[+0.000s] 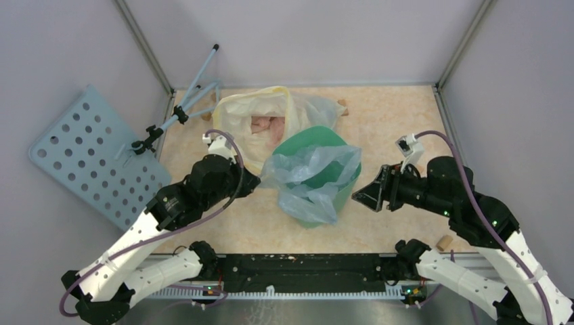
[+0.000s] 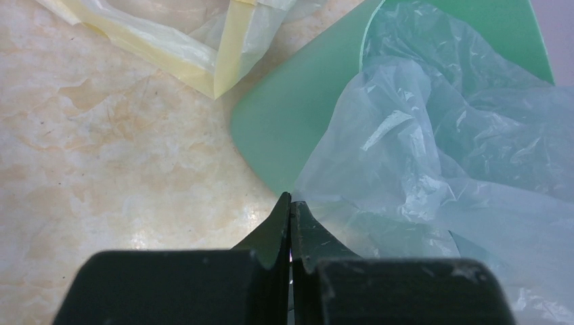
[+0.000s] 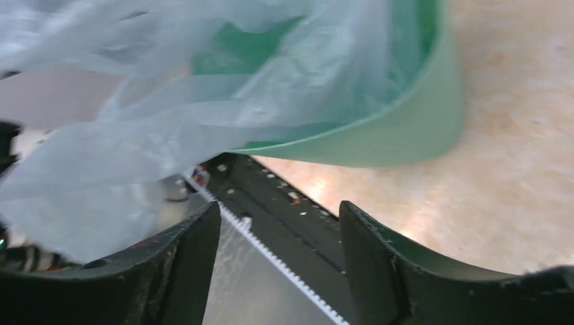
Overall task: Put the trash bags into the trash bin
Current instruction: Place the trash bag in the trash bin.
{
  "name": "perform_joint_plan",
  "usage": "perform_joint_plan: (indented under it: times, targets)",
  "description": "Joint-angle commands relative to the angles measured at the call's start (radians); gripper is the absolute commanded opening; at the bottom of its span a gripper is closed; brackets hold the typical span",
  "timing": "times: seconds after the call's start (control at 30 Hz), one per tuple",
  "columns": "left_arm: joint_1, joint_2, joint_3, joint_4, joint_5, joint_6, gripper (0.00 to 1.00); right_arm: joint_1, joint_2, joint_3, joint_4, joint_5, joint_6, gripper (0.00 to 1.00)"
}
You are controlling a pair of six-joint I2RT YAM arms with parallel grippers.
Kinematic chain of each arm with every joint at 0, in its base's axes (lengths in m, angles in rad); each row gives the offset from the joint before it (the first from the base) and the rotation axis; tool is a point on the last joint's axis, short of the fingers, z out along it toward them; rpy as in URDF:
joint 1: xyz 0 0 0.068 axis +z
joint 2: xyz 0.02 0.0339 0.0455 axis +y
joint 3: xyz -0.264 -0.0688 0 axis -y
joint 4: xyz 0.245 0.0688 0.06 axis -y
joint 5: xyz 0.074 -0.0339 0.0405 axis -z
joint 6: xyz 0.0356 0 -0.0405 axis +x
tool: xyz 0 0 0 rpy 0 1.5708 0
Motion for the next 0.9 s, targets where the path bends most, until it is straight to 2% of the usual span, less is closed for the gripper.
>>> perform_joint_plan:
  times: [0.0, 0.13, 0.3, 0.47, 0.87]
  targets:
    - [0.004, 0.009, 0.001, 0.064, 0.034, 0.014, 0.0, 0.005, 0.028, -0.01, 0.227, -0.322, 0.024, 0.67]
    - [0.005, 0.012, -0.014, 0.104, 0.061, 0.011, 0.0, 0.005, 0.042, -0.056, 0.416, -0.507, 0.084, 0.71]
    - [0.004, 0.04, -0.007, 0.138, 0.112, 0.009, 0.0, 0.005, 0.085, -0.049, 0.478, -0.555, 0.114, 0.73]
    - [0.004, 0.053, 0.002, 0.142, 0.106, 0.013, 0.0, 0.005, 0.099, -0.04, 0.486, -0.541, 0.122, 0.73]
    - [0.005, 0.054, 0.002, 0.146, 0.106, 0.015, 0.0, 0.005, 0.068, 0.08, 0.311, -0.355, 0.111, 0.73]
